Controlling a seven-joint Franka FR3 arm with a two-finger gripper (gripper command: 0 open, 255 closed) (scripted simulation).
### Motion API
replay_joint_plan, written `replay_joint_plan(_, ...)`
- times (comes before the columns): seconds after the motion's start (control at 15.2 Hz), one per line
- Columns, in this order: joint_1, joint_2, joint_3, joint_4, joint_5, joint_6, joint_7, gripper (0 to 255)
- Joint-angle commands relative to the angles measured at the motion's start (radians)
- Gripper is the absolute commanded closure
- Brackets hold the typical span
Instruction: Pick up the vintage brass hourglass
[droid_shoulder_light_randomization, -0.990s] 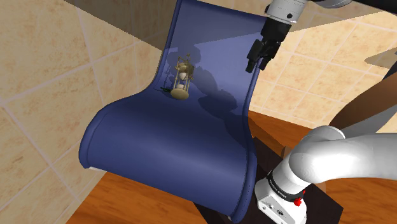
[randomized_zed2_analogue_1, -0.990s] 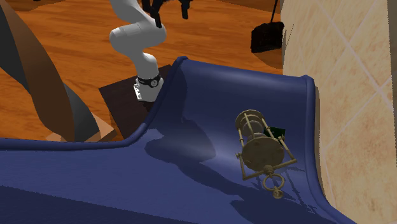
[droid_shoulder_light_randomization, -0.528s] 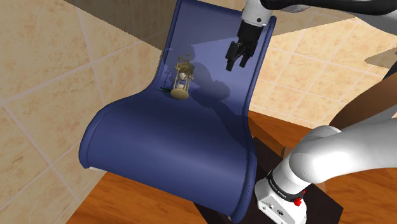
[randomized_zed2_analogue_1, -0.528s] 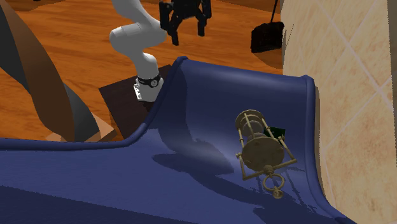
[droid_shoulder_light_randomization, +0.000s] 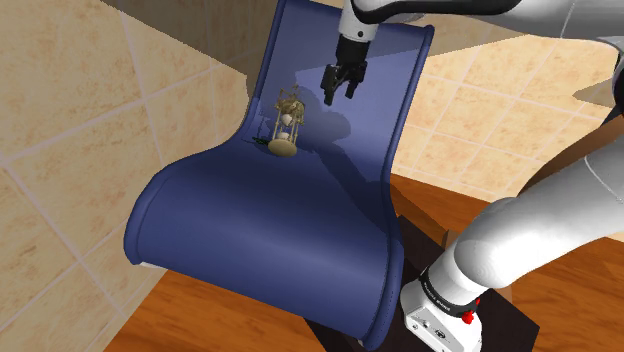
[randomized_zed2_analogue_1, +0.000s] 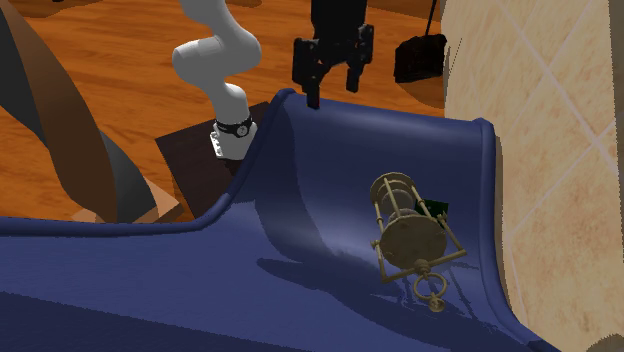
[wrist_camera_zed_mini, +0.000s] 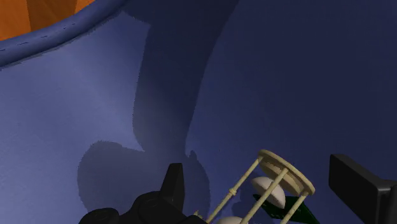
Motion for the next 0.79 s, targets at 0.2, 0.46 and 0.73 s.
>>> replay_joint_plan(0.2, 0.005, 0.192, 0.019, 0.146, -0.046, 0.050, 0.013, 0)
replay_joint_plan(0.46, 0.014, 0.350, 0.028, 0.296, -0.088, 0.058, 0.021, 0)
replay_joint_plan(0.73, 0.029, 0.517, 0.032, 0.479, -0.131, 0.043, 0.026, 0)
